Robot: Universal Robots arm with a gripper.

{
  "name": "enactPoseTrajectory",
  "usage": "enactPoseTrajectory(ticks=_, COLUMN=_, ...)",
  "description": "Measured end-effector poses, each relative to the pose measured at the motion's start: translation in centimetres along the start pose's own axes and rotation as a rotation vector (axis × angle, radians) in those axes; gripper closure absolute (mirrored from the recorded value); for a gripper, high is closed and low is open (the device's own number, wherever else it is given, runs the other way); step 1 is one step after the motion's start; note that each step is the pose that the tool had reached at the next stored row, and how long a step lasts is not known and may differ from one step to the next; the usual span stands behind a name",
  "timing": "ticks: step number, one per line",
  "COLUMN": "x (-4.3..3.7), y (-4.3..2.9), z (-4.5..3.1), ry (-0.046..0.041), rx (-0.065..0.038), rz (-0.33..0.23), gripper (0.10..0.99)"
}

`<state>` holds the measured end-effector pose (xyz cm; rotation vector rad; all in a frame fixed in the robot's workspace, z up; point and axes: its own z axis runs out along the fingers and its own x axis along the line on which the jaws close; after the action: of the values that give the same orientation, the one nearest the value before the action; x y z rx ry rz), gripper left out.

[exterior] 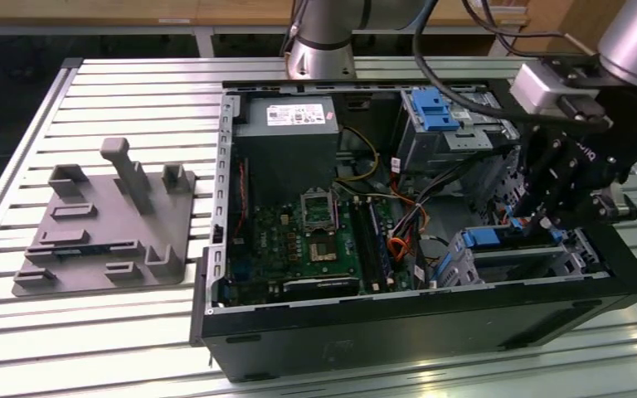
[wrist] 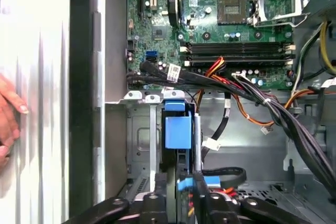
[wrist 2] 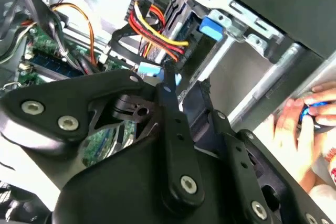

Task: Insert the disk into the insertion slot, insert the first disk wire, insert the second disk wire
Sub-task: 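Insert the second disk wire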

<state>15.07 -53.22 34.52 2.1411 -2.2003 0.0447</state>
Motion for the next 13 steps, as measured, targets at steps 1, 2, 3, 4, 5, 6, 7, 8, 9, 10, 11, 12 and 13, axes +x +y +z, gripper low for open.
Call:
enactPoseTrajectory(ticks=1, x=0.02, y=0.01, z=-0.47, ry=-0.0001, rx=0.0, rz=0.0, gripper=0.753)
enactPoseTrajectory(ticks=2, x=0.04, y=0.03, z=-0.92, ry=0.0, rx=0.0, rz=0.0, gripper=0.753)
enactPoseTrajectory(ticks=3, x=0.06, y=0.04, z=-1.38, ry=0.0002, rx=0.0, rz=0.0, gripper=0.753)
enactPoseTrajectory(ticks=4, x=0.08, y=0.05, z=-1.82, ry=0.0, rx=0.0, rz=0.0, gripper=0.753)
enactPoseTrajectory(ticks=5, x=0.09, y=0.06, z=-2.27, ry=0.0, rx=0.001, rz=0.0, gripper=0.753)
enactPoseTrajectory(ticks=6, x=0.1, y=0.09, z=-2.77, ry=0.0002, rx=0.001, rz=0.0, gripper=0.753)
enactPoseTrajectory(ticks=7, x=0.09, y=0.13, z=-3.22, ry=0.0001, rx=0.001, rz=0.0, gripper=0.753)
enactPoseTrajectory(ticks=8, x=0.07, y=0.16, z=-3.66, ry=0.0, rx=0.002, rz=0.0, gripper=0.753)
enactPoseTrajectory(ticks=9, x=0.05, y=0.2, z=-4.12, ry=0.0001, rx=0.002, rz=0.0, gripper=0.753)
enactPoseTrajectory(ticks=10, x=0.02, y=0.24, z=-4.57, ry=-0.0001, rx=0.002, rz=0.0, gripper=0.753)
enactPoseTrajectory(ticks=11, x=0.0, y=0.28, z=-5.03, ry=0.0, rx=0.003, rz=0.0, gripper=0.753)
enactPoseTrajectory(ticks=12, x=-0.03, y=0.32, z=-5.49, ry=0.0, rx=0.003, rz=0.0, gripper=0.765)
enactPoseTrajectory(ticks=13, x=-0.05, y=0.35, z=-5.94, ry=0.0, rx=0.003, rz=0.0, gripper=0.831)
